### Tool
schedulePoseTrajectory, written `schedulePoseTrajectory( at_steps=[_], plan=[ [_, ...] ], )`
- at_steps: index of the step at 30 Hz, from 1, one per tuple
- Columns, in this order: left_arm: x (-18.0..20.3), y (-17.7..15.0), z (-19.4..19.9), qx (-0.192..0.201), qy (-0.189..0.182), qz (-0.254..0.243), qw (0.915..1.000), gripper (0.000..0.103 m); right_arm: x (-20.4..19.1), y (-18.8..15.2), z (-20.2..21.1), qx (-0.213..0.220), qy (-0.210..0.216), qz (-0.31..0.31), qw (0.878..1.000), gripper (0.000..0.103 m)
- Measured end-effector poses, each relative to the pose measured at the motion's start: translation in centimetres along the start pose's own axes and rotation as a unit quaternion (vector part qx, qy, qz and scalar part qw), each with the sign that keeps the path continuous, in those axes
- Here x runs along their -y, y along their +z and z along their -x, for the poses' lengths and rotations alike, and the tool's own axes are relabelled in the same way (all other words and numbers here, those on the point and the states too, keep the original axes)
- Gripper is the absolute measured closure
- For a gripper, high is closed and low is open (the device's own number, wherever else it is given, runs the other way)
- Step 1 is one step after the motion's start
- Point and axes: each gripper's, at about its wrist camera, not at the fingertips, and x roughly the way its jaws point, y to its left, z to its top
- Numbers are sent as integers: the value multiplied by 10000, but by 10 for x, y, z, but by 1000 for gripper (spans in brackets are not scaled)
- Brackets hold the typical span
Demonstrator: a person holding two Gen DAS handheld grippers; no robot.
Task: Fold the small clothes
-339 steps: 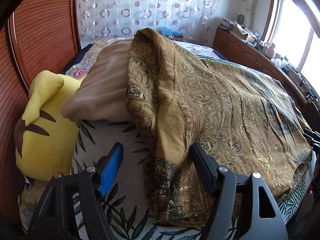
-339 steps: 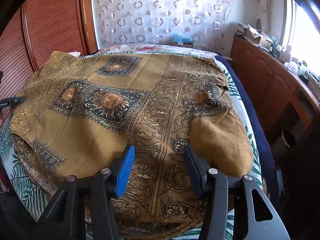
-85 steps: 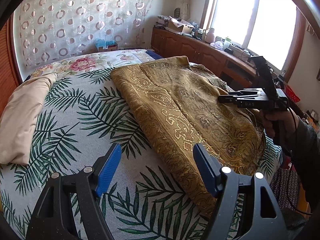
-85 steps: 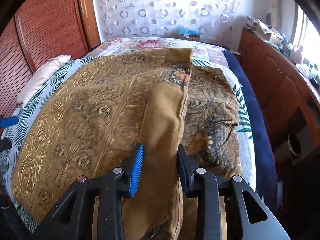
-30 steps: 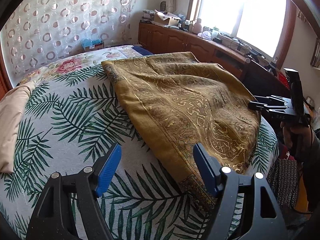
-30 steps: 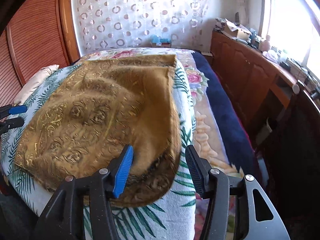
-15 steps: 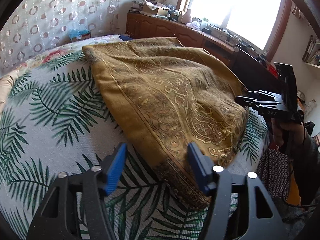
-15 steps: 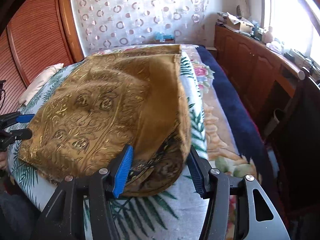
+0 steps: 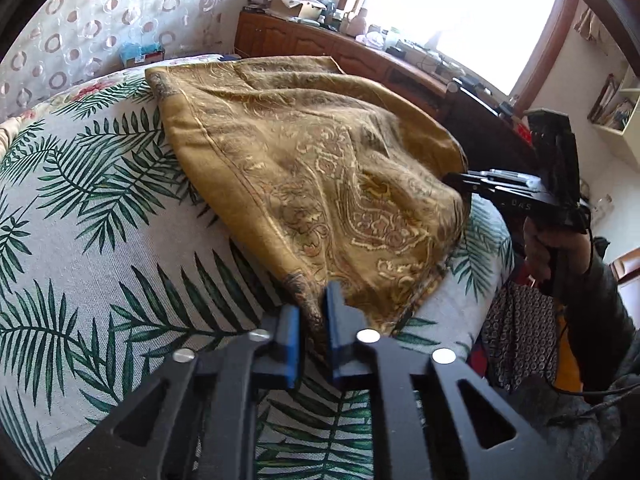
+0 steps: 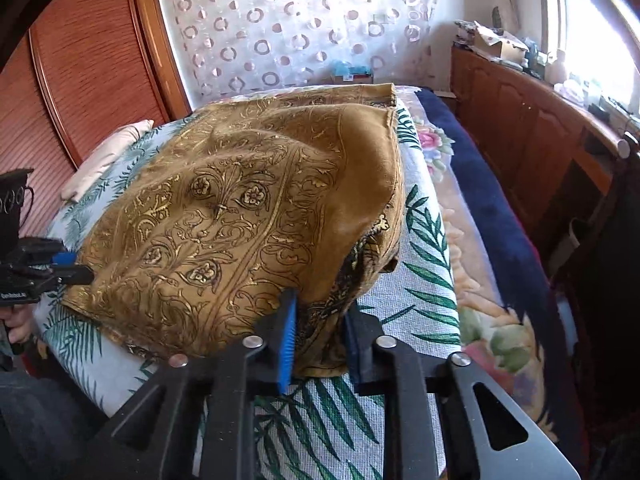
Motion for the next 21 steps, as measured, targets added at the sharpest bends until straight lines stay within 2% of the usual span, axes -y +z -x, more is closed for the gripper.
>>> schedulePoseTrajectory(
  at_steps=[1,6,10,13,16,21],
  plan=[
    [0,2,4,93,-71,44,9999,96,2,0,1,50,82,-64,9999,96],
    [3,24,36,734,-211,122,9970,96,9,10,22,539,325,-250,9977,100],
    [0,50,52,1082,-176,127,9939,96,15,34,40,1001,514,-377,9929,100],
    [-10,77,53,1258,-135,204,9918,96,17,60,42,1242,504,-325,9904,100],
    [-29,102,50,1380,-122,355,9897,96,22,92,32,1307,418,-222,9903,100],
    [-56,141,37,1458,-65,547,9878,96,26,133,-1,1168,240,-106,9928,100]
  ],
)
